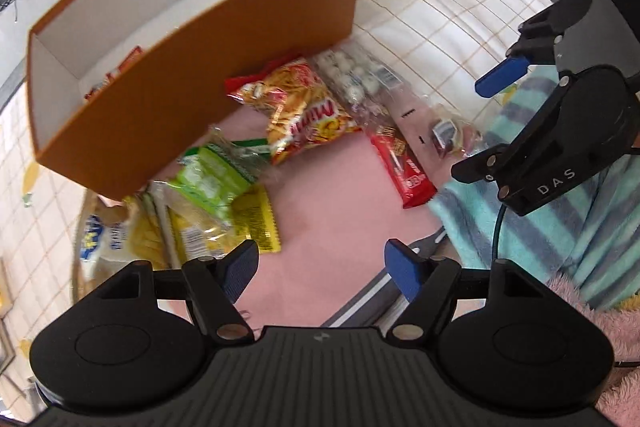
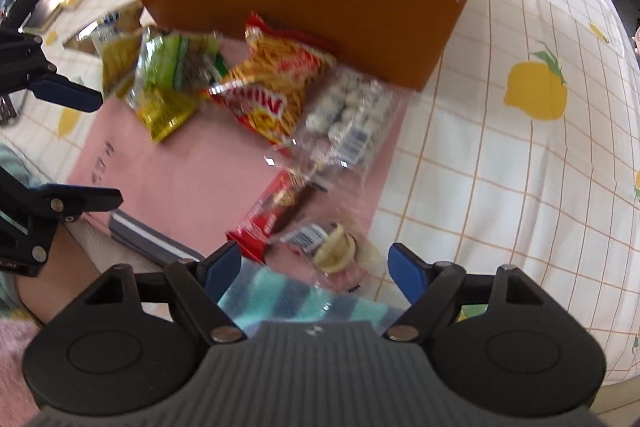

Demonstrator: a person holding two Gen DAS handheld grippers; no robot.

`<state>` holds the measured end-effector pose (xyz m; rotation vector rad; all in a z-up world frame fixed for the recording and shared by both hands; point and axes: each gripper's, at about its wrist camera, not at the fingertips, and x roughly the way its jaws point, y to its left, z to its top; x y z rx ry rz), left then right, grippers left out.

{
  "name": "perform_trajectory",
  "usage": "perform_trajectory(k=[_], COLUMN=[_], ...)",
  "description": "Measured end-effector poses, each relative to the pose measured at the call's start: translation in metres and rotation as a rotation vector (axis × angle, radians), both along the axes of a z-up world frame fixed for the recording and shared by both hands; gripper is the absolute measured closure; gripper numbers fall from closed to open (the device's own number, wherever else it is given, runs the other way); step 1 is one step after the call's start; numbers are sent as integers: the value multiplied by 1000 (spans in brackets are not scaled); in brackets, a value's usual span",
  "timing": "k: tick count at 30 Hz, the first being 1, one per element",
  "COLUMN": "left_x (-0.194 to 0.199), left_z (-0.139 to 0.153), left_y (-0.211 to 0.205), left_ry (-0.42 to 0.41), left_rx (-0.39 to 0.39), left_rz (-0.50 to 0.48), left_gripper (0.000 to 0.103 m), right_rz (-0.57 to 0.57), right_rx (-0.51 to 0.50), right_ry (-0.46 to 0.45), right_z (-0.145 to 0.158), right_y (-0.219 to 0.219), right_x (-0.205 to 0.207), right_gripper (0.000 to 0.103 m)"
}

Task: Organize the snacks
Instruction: 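Move both tools back out of the box to the snack pile, then grasp the clear pastry bag with the right tool while the left tool grasps the red chocolate bar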

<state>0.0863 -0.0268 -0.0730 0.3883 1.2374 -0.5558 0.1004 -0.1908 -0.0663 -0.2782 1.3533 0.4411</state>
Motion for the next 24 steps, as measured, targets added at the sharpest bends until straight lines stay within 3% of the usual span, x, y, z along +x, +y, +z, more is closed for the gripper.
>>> perform_trajectory(k=[5,8,13,16,19,24], left_x=[0,4,13,20,26,34], left_z=[-6,-8,-15,-19,-24,-31], left_y=[-17,-31,-44,-46,-49,-60], left_ry=[15,6,20,43,59,54], left_rx=[-92,-114,-122,-128,-132,-126], left_rz=[-21,-35,-37,-20,-7,10], left_gripper=[22,23,26,28,29,29], right_rz=[72,85,138,147,133,140], right_rx=[-44,-20,17,16,30,-40], right_ry=[2,8,-2,-29,-4,8], right_z=[-18,-21,-24,-25,-25,-24], right_y=[-6,-11,-8,-7,-12,-24], right_x=[-2,2,5,9,15,22], right_gripper=[36,41,46,59,62,64])
